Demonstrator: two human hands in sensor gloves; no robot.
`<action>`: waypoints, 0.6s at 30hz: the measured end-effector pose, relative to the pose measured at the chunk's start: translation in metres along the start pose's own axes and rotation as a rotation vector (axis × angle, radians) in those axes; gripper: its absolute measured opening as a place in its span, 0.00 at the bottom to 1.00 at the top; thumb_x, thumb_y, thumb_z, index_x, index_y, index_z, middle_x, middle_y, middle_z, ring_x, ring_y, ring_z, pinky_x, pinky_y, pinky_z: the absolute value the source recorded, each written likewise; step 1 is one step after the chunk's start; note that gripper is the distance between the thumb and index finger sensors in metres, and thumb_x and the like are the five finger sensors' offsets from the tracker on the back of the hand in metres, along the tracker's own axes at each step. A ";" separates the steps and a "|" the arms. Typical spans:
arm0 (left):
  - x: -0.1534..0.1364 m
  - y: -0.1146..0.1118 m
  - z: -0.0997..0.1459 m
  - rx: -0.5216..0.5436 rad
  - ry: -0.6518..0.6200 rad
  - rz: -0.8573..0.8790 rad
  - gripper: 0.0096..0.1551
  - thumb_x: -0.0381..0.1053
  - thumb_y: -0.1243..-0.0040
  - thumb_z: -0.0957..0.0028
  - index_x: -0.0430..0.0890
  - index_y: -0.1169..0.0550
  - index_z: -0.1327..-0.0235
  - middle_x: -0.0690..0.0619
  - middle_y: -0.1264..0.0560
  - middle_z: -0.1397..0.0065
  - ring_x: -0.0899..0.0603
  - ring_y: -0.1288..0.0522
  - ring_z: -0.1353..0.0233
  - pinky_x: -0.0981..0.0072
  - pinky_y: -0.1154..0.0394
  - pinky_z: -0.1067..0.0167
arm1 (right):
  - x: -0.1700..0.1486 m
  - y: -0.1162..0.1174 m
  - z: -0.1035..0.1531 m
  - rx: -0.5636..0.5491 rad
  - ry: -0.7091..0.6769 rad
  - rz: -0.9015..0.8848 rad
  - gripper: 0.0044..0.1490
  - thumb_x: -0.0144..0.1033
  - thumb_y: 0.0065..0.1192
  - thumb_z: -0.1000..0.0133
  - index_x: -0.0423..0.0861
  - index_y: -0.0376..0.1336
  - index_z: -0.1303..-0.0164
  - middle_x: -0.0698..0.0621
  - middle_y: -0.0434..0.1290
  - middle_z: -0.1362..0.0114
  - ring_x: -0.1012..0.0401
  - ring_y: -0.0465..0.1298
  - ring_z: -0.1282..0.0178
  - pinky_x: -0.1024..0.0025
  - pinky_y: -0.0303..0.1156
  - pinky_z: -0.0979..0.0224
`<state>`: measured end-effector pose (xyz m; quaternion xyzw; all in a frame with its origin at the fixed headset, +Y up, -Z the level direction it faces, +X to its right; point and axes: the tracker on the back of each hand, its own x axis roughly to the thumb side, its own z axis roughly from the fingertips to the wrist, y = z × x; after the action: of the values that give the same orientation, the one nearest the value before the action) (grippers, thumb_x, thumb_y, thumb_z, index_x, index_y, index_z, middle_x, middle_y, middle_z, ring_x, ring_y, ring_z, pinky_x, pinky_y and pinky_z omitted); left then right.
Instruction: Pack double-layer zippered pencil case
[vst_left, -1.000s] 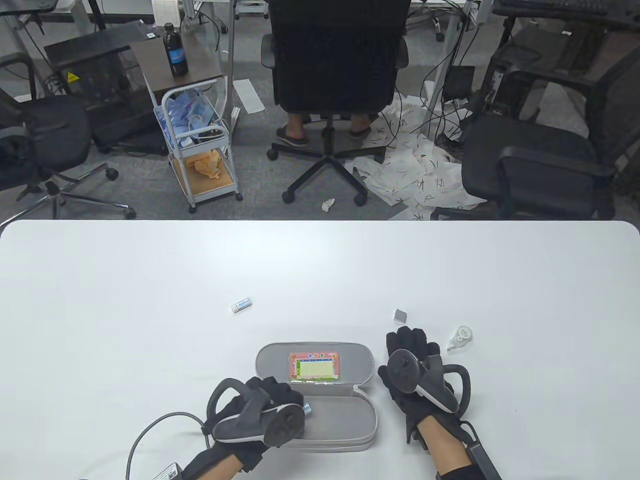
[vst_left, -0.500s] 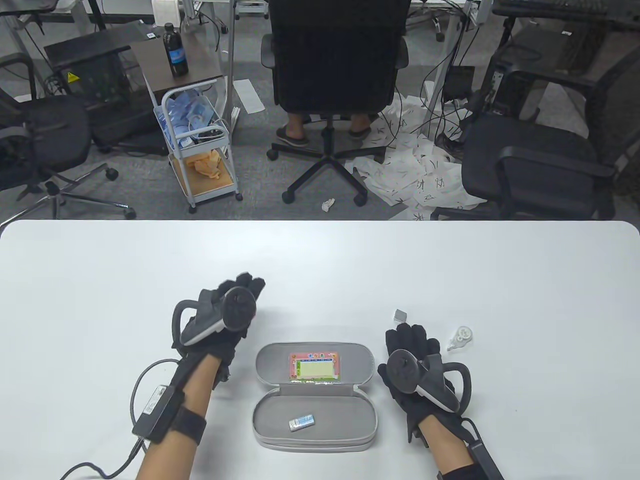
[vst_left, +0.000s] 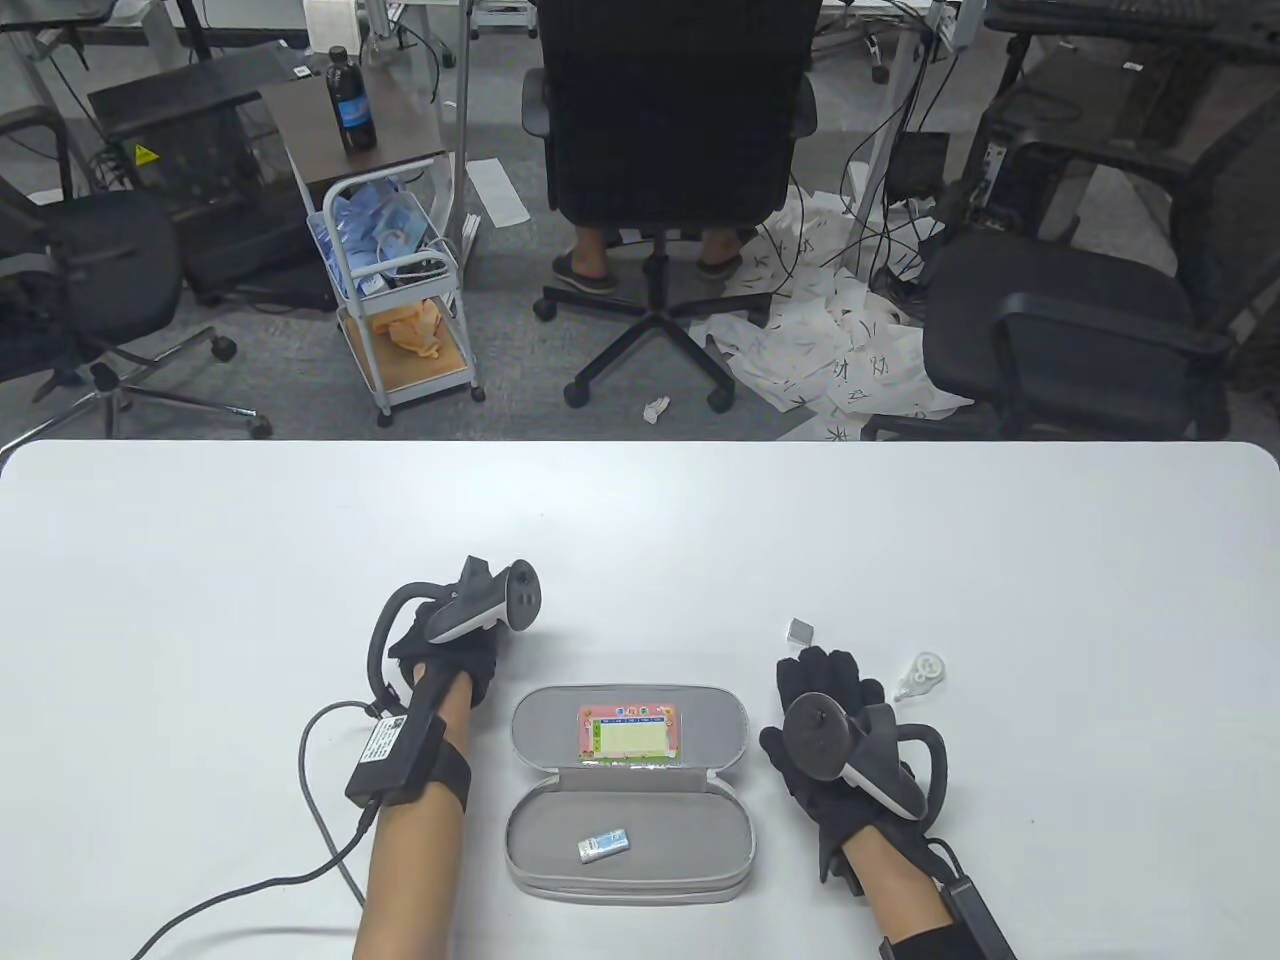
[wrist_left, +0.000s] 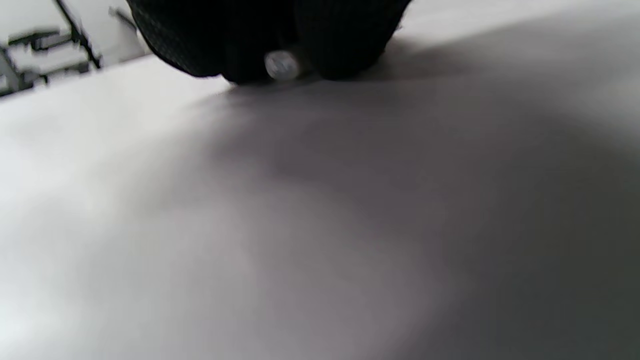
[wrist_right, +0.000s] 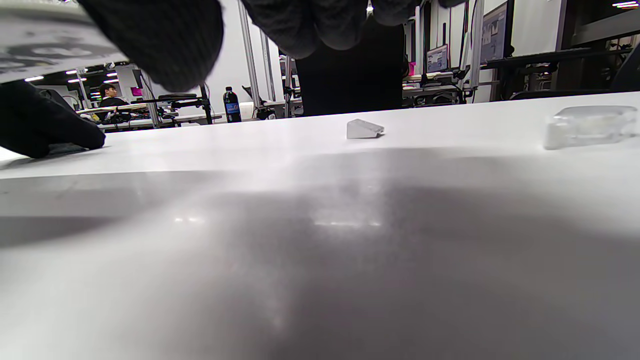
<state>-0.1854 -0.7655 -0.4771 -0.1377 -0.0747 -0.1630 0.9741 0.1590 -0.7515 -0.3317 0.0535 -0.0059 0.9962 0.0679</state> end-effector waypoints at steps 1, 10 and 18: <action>0.003 0.000 -0.001 0.028 -0.014 -0.040 0.33 0.42 0.33 0.44 0.55 0.31 0.24 0.45 0.29 0.22 0.40 0.22 0.33 0.48 0.21 0.33 | 0.001 -0.001 0.001 -0.005 -0.003 0.000 0.47 0.55 0.56 0.45 0.47 0.49 0.19 0.43 0.48 0.14 0.45 0.45 0.18 0.45 0.44 0.23; -0.007 0.010 0.023 0.090 -0.058 0.075 0.29 0.44 0.28 0.46 0.51 0.25 0.30 0.44 0.21 0.31 0.41 0.16 0.41 0.50 0.16 0.39 | -0.002 0.000 0.000 0.008 0.001 -0.008 0.47 0.55 0.56 0.45 0.47 0.48 0.19 0.42 0.48 0.14 0.44 0.45 0.18 0.44 0.44 0.23; 0.022 0.068 0.127 0.459 -0.383 0.156 0.29 0.46 0.30 0.45 0.51 0.26 0.29 0.43 0.22 0.31 0.40 0.18 0.41 0.49 0.18 0.39 | -0.001 -0.001 -0.001 0.031 0.011 -0.014 0.48 0.55 0.56 0.45 0.46 0.47 0.18 0.41 0.47 0.14 0.44 0.44 0.19 0.44 0.44 0.23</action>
<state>-0.1546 -0.6731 -0.3683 0.0522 -0.2808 -0.0377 0.9576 0.1595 -0.7506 -0.3329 0.0488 0.0105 0.9960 0.0740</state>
